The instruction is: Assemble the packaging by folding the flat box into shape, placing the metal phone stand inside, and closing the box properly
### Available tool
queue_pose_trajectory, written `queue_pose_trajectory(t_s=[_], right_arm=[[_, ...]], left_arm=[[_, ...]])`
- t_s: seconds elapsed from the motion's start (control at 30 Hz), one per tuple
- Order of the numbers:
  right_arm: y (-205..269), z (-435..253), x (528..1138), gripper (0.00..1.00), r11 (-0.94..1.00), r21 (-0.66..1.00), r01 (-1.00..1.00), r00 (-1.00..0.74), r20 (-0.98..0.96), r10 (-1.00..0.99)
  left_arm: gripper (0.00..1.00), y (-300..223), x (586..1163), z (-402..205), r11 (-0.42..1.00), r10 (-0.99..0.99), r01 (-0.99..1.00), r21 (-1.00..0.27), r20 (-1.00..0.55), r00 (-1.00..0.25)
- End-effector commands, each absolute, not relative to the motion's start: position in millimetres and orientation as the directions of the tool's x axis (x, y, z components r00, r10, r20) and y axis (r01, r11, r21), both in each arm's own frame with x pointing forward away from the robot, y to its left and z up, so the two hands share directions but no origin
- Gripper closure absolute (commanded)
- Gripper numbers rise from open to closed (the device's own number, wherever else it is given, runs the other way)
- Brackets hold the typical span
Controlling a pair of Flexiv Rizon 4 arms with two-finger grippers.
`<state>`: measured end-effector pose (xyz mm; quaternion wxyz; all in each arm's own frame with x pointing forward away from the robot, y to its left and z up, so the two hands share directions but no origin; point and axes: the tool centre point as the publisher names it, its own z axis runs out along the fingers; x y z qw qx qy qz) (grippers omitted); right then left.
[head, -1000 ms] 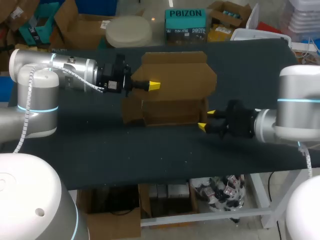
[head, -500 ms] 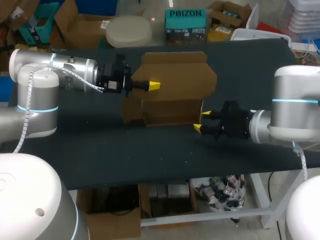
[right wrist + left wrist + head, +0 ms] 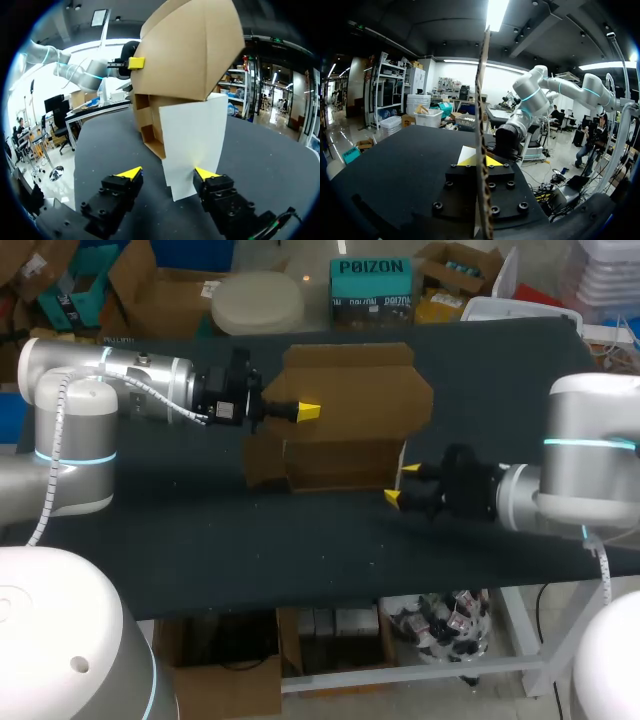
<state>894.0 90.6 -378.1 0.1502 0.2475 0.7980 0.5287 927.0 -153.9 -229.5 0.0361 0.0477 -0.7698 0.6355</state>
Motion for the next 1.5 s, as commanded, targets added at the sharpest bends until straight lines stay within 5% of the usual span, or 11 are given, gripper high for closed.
queue_pose_trajectory(t_s=[0.03, 1.07, 1.23, 1.4, 1.5], right_arm=[[86.6, -380.7, 887.3, 0.31, 0.308, 0.923, 0.229, -0.826, 0.017, 0.563], [5.6, -357.1, 858.1, 0.22, 0.415, 0.896, 0.156, -0.932, -0.005, 0.363], [-0.4, -357.9, 861.1, 0.25, 0.418, 0.898, 0.137, -0.945, -0.008, 0.327], [-1.2, -360.4, 867.0, 0.48, 0.432, 0.894, 0.121, -0.953, -0.018, 0.303], [4.0, -361.7, 870.1, 0.51, 0.446, 0.888, 0.106, -0.957, -0.030, 0.288]], left_arm=[[1.00, -153.2, 927.5, -232.8, 0.189, -0.023, -0.119, -0.975, 0.117, -0.993], [1.00, -153.2, 927.5, -232.8, 0.189, -0.023, -0.119, -0.975, 0.117, -0.993], [1.00, -153.2, 927.5, -232.8, 0.189, -0.023, -0.119, -0.975, 0.117, -0.993], [1.00, -153.2, 927.5, -232.8, 0.189, -0.023, -0.119, -0.975, 0.117, -0.993], [1.00, -153.2, 927.5, -232.8, 0.189, -0.023, -0.119, -0.975, 0.117, -0.993]])
